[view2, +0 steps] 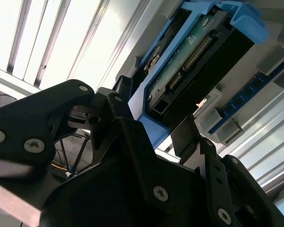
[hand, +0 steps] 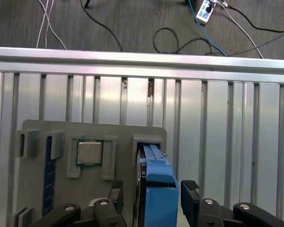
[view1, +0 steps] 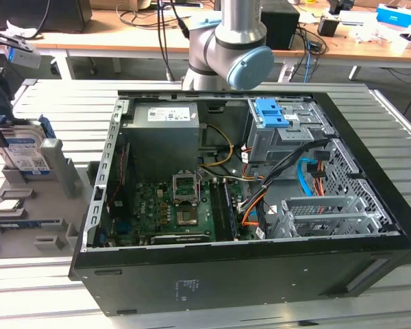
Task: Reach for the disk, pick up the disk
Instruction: 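Pick up the disk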
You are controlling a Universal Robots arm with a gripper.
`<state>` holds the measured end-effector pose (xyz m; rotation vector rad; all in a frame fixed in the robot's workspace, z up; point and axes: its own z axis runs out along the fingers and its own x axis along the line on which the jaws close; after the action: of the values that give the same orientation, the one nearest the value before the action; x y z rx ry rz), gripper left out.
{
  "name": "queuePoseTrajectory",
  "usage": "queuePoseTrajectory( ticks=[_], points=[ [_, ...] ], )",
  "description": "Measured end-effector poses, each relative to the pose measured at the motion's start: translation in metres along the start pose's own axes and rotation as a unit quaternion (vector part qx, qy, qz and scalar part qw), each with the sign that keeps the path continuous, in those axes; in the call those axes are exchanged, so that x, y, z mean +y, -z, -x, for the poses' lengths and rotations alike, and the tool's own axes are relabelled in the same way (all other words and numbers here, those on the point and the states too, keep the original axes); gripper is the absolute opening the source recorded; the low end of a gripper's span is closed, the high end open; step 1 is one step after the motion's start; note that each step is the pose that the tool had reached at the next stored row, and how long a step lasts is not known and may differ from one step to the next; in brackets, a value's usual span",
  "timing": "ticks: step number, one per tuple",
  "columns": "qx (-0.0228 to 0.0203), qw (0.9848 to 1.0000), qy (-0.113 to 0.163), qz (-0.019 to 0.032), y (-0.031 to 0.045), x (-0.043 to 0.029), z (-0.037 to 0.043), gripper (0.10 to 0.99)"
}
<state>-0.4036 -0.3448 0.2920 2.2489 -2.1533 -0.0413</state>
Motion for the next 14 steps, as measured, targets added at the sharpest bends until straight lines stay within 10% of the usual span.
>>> queuePoseTrajectory(
  ticks=[8,14],
  points=[
    [0.0000,1.0000,0.000,0.0000,-0.0055,-0.0002,0.0000,0.604],
    [0.0000,1.0000,0.000,0.0000,-0.0057,-0.0002,0.0000,0.373]
  ],
)
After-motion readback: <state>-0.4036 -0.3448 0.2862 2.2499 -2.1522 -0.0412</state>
